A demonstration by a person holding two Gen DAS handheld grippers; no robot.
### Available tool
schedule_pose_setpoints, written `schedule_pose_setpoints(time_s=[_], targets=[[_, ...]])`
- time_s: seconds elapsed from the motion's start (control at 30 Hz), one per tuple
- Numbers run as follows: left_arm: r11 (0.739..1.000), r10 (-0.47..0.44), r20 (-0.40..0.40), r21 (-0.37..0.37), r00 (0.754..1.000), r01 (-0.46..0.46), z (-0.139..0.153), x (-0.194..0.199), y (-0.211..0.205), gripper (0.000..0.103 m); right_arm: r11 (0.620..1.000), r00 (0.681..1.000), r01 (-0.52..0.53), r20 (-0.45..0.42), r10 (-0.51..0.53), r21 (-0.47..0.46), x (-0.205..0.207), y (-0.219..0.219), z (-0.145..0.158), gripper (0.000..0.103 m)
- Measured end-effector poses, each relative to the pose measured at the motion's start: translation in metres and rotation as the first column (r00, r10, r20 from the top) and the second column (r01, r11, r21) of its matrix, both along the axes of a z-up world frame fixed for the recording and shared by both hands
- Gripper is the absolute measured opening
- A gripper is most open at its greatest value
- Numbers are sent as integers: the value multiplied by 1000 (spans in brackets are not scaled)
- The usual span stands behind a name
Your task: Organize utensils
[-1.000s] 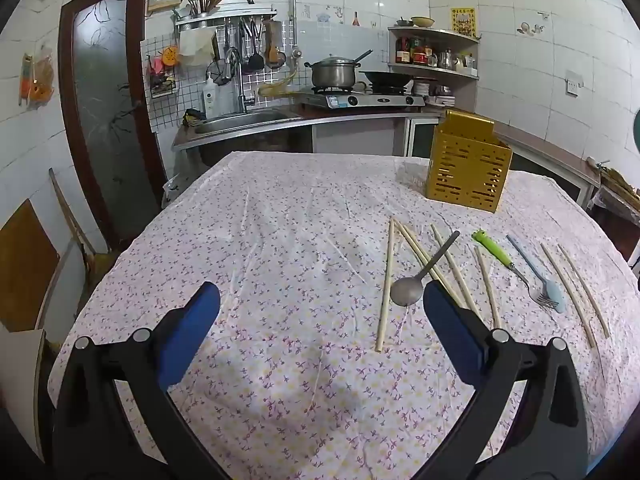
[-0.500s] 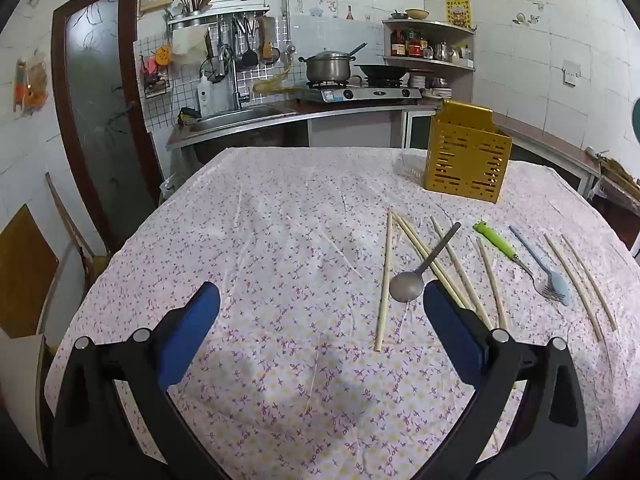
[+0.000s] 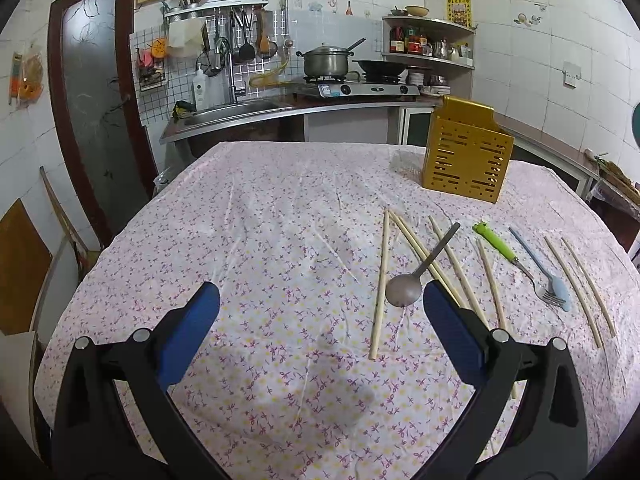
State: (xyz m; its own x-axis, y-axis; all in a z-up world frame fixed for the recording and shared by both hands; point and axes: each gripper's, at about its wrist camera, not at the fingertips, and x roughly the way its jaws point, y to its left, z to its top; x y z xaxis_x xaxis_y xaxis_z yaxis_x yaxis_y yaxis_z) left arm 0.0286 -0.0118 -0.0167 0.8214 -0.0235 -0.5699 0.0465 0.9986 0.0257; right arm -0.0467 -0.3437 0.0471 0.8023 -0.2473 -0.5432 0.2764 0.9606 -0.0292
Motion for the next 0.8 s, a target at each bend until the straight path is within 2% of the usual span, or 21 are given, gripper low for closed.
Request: schedule_pose_setpoints(time_s=[0.4, 0.8], targets=[[1000, 13, -11, 13, 1000, -13, 0, 10, 0, 98, 1000, 1000, 4, -5, -4, 8, 6, -7, 1, 99], [1000, -4, -14, -3, 1000, 4, 0, 6, 1, 98, 1000, 1000, -6, -8, 6, -16, 7, 2, 2, 99]])
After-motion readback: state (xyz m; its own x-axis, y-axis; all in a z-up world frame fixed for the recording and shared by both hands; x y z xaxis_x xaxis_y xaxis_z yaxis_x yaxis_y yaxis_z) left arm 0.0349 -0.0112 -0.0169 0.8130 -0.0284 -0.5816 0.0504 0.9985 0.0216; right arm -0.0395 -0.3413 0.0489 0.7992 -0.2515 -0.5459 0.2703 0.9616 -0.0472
